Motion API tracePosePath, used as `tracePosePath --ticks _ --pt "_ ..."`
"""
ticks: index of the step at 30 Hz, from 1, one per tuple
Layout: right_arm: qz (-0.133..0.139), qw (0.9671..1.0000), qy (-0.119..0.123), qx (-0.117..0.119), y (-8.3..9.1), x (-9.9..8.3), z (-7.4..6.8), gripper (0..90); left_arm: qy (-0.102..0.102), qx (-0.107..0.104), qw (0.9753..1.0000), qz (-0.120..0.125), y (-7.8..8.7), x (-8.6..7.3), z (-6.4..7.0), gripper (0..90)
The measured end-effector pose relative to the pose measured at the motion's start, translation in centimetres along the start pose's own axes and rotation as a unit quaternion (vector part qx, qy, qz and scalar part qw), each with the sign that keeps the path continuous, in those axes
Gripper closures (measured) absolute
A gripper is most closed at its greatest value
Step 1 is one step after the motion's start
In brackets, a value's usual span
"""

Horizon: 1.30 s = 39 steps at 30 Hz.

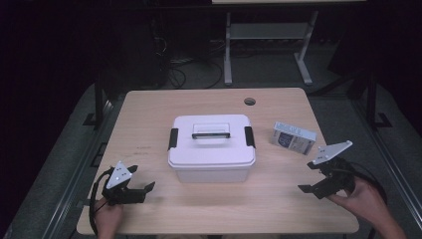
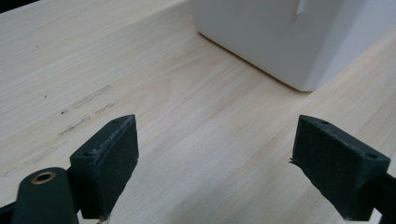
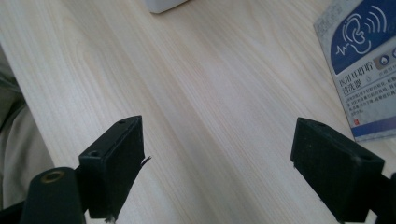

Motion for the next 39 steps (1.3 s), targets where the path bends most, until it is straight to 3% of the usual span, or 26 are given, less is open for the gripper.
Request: tracePosePath --ticks 5,10,19,39 --pt "-0.012 0.9996 0.015 0.022 0.1 0.8 0.3 16.8 0.006 0.002 1.0000 0.003 0.1 -0.1 -0.1 13.6" --pt "-0.038 0.9983 0.033 0.030 0.1 1.5 0.3 17.0 0.008 0.002 1.0000 0.002 0.1 -0.1 -0.2 13.7" --pt "-0.055 0.9958 0.065 0.032 0.4 2.9 0.3 17.1 0.011 0.002 0.9999 0.003 0.1 -0.1 -0.2 13.7" --pt "-0.069 0.9929 0.088 0.039 2.0 6.9 0.7 17.3 0.016 -0.002 0.9999 0.005 0.2 -0.1 -0.2 13.6"
Point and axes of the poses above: each handheld gripper's, and its own axes: y roughly backward along the jaws, x roughly out of its top, z roughly to its right, the point moved 2 cm from there along -y, roughly forward along the jaws, and after that the axes turned 9 degrees about z, right-handed, at the moved point
